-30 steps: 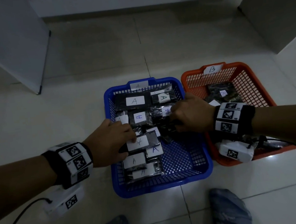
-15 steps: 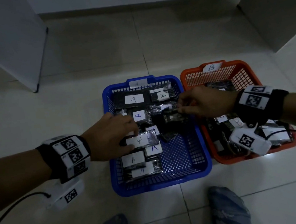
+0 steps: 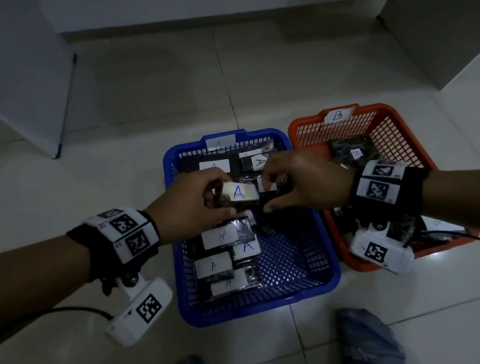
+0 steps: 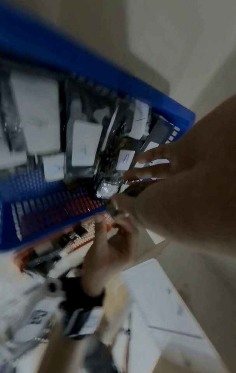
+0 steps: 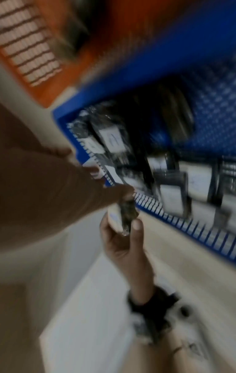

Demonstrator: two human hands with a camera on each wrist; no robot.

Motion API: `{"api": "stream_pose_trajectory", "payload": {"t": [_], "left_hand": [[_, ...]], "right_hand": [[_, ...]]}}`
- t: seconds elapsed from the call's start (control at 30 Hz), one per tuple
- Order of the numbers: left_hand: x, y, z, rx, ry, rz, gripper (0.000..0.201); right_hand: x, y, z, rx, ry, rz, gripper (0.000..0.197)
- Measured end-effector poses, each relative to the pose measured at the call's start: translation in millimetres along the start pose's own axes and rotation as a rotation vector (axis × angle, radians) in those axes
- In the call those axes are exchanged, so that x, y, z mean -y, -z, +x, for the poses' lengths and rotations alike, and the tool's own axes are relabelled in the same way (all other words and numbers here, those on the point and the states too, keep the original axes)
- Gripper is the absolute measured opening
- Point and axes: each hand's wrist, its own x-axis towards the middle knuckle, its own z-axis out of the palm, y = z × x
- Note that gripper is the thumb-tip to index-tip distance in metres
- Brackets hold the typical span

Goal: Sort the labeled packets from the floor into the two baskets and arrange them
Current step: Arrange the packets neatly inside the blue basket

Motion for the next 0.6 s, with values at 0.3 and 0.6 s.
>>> {"api": "stream_pose_trajectory", "payload": {"t": [0.3, 0.6], "left_hand": [[15.6, 1.3, -13.8, 0.021, -0.041, 0.163, 0.037], [21.8, -0.5, -14.2, 0.051, -0.079, 0.149, 0.036]], "right_hand": [[-6.6, -51.3, 2.9, 0.480, 0.029, -0.686, 0.023], [-9.7, -62.5, 9.0, 0.421, 0.004, -0.764, 0.027]]}}
